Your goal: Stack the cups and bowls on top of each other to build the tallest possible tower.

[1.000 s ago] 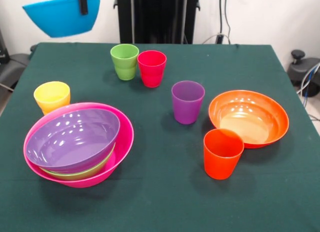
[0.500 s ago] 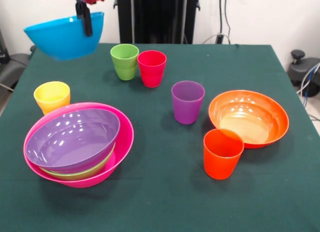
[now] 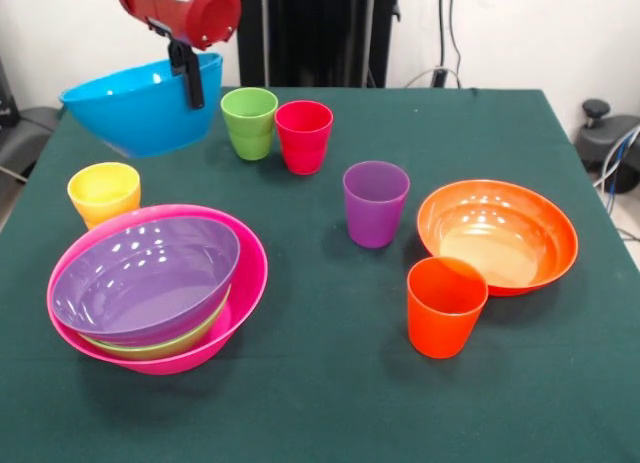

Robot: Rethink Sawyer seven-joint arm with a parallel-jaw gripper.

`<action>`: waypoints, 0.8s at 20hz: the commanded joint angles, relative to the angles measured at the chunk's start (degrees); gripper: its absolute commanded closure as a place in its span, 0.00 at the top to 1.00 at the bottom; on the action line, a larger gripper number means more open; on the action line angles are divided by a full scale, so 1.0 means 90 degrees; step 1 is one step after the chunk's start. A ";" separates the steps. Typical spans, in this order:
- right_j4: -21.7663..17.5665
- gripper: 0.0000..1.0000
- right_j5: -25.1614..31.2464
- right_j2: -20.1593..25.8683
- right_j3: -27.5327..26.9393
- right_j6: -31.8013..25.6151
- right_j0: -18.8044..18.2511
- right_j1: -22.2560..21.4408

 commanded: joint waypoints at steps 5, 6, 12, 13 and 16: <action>-0.0108 0.00 0.1683 0.0349 -0.1077 -0.0978 0.0380 0.0108; -0.0104 0.00 0.1780 0.0366 -0.1167 -0.0975 0.0412 0.0139; -0.0209 0.00 0.2132 0.0450 -0.1862 -0.0983 0.0642 0.0512; -0.0238 0.00 0.2187 0.0441 -0.1968 -0.0975 0.0690 0.0534; -0.0264 0.00 0.2494 0.0426 -0.2335 -0.0967 0.0827 0.0615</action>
